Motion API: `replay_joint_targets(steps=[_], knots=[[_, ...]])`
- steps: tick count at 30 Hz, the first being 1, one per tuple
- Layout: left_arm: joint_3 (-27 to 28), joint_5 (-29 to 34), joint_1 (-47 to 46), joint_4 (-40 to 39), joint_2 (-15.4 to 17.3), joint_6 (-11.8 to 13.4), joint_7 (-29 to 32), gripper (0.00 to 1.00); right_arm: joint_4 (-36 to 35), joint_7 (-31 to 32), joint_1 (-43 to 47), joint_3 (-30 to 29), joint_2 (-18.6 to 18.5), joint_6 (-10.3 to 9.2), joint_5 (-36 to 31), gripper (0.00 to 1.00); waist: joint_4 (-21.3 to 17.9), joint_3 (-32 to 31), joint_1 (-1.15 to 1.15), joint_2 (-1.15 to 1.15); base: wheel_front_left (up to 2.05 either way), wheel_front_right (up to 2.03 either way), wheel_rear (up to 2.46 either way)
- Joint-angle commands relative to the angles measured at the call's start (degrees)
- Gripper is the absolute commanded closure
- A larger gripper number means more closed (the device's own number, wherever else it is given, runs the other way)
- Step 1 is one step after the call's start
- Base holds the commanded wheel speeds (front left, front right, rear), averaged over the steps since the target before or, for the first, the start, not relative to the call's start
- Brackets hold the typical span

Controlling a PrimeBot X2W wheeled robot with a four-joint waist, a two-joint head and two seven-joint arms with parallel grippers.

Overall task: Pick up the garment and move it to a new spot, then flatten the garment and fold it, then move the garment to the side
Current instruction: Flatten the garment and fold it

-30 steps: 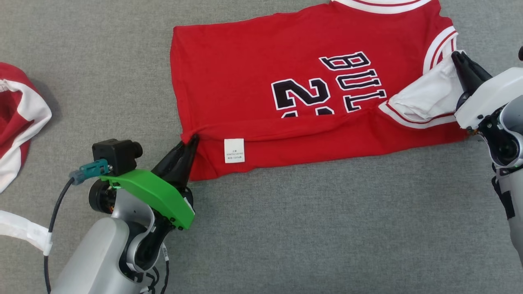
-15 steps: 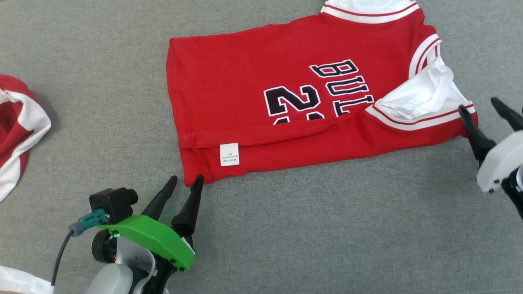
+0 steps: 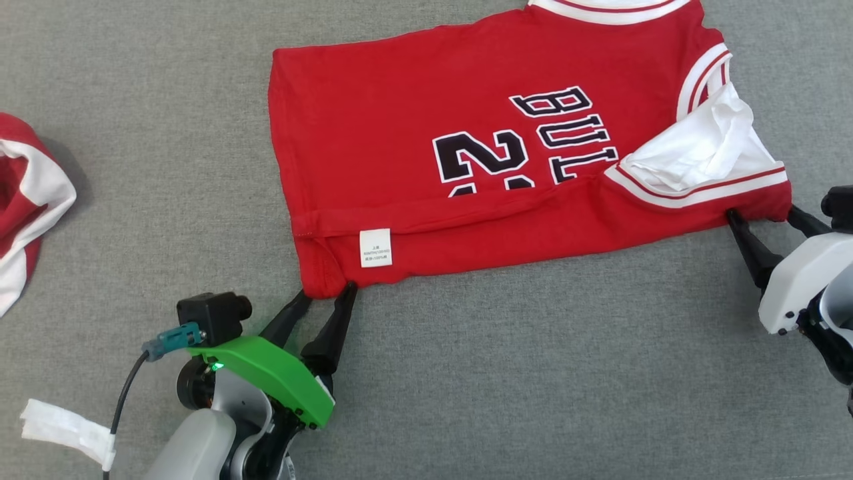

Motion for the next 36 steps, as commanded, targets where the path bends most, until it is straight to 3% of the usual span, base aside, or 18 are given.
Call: replay_joint_targets(steps=[1,9,10,12,13,14,15,17,21,27,36], knots=[[-0.4,-0.2,-1.0,1.2,-0.8,-0.5,0.4,0.00,0.5,-0.5,-1.0,-0.1,0.3,-0.08,0.4,0.00,0.5,-0.2,0.00,0.00,0.00,0.00,0.00],[-2.5,-0.8,-2.8,5.2,-2.5,-2.3,1.4,0.00,2.6,0.6,-2.4,-1.2,-0.1,-0.09,3.6,0.00,1.5,-0.9,0.00,0.00,0.00,0.00,0.00],[-2.7,-0.9,-3.0,5.7,-2.6,-2.5,1.6,0.07,3.0,0.8,-2.5,-1.4,-0.2,-0.09,3.9,0.00,1.6,-1.0,0.00,0.00,0.00,0.00,0.00],[-2.9,-1.0,-3.2,6.4,-2.7,-2.7,1.7,0.57,3.8,1.1,-2.7,-1.4,-0.2,-0.08,4.1,0.00,1.6,-1.0,0.00,0.00,0.00,0.00,0.00],[-3.0,-1.2,-3.2,6.8,-2.8,-2.9,1.7,0.65,4.2,1.2,-2.6,-1.3,-0.1,-0.08,4.4,0.00,1.7,-1.0,0.00,0.00,0.00,0.00,0.00],[-3.1,-1.2,-3.3,7.0,-2.8,-3.1,1.7,0.85,4.3,1.4,-2.5,-1.0,-0.2,-0.08,4.7,0.14,1.7,-1.0,0.00,0.00,0.00,0.00,0.00],[-3.1,-1.3,-3.4,7.3,-2.8,-3.3,1.7,1.00,4.4,1.4,-2.3,-0.6,-0.3,-0.08,4.8,0.55,1.7,-1.0,0.00,0.00,0.00,0.00,0.00],[-3.1,-1.6,-3.4,7.9,-2.5,-3.6,1.9,1.00,4.3,1.1,-1.9,0.5,-1.0,-0.08,5.5,1.00,1.7,-1.2,0.00,0.00,0.00,0.00,0.00],[-3.0,-2.0,-3.6,8.1,-1.7,-4.1,2.0,1.00,3.2,0.6,-1.1,3.8,-4.0,-0.09,8.0,1.00,1.7,-2.1,0.00,0.00,0.00,0.00,0.00],[-1.6,-2.9,-0.8,4.1,1.0,-4.3,2.0,1.00,1.6,0.3,1.0,5.6,-11.3,-0.12,12.9,1.00,1.9,-5.0,0.00,0.00,0.00,0.00,0.00],[-2.9,-4.9,11.8,-7.4,5.6,-1.1,5.1,1.00,-5.3,6.1,13.7,4.5,-20.0,-0.16,21.8,1.00,1.6,-8.9,0.00,0.00,0.00,0.00,0.00]])
